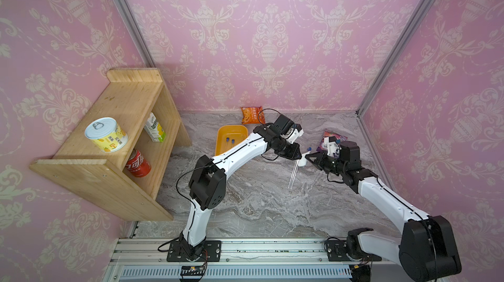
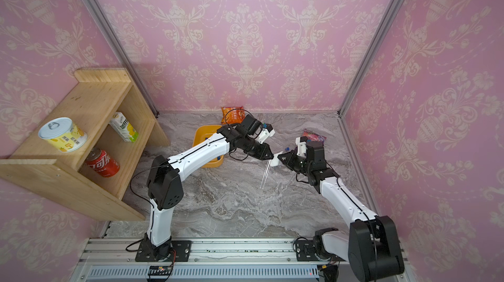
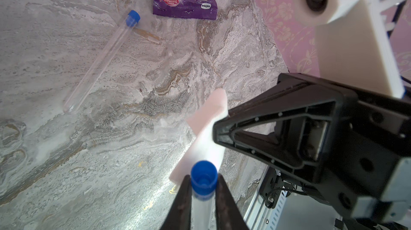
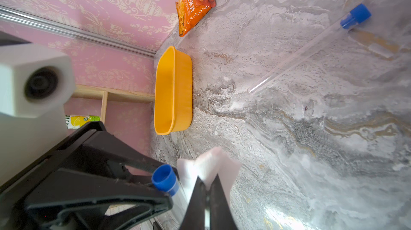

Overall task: Wipe the exteriors of test tubes
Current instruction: Wipe the dirt from the test tube.

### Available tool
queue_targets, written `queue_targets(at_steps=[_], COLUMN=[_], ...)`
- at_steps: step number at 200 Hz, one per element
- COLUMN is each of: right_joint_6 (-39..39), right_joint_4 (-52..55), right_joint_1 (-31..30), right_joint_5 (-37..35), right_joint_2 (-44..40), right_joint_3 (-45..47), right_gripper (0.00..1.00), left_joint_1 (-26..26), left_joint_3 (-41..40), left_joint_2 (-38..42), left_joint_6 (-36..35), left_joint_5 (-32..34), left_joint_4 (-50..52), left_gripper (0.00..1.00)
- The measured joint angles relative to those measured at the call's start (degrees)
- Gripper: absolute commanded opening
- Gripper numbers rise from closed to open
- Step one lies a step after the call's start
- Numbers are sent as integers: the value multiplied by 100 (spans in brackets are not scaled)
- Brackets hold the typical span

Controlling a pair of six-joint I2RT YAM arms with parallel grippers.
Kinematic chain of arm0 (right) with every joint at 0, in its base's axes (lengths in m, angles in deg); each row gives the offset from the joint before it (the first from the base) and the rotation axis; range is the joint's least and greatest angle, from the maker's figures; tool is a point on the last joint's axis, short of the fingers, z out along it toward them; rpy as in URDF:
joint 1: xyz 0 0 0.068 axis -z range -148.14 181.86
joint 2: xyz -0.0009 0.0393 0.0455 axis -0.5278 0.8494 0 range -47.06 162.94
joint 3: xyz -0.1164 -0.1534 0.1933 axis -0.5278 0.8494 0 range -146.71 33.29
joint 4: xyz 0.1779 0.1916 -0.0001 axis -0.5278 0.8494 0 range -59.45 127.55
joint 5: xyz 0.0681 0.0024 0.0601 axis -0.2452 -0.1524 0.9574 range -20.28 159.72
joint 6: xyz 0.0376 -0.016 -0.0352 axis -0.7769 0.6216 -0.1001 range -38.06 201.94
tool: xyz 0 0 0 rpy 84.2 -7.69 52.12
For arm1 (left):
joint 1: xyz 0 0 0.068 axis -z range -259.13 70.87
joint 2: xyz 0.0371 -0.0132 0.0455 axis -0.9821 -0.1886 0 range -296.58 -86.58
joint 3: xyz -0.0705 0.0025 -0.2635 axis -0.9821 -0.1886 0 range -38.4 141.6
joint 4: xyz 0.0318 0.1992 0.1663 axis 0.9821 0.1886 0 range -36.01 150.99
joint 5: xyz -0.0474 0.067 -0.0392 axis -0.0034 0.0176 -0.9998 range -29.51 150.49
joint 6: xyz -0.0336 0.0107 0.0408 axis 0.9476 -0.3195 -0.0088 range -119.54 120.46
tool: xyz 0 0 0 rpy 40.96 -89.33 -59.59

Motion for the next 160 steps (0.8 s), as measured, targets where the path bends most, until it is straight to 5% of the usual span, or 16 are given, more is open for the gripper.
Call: queue_targets(at_steps=[160], right_joint_6=[-608], right_joint_4=[-153], right_joint_1=[-1071], right_joint_5=[-85], right_joint_2=[-761], right_joint_3=[925], right_gripper=[0], left_joint_1=[0], left_joint_3=[109], left_joint_2=[0], left_joint_6=[76], left_joint_5=[0], left_joint_4=[2], left_gripper=[20])
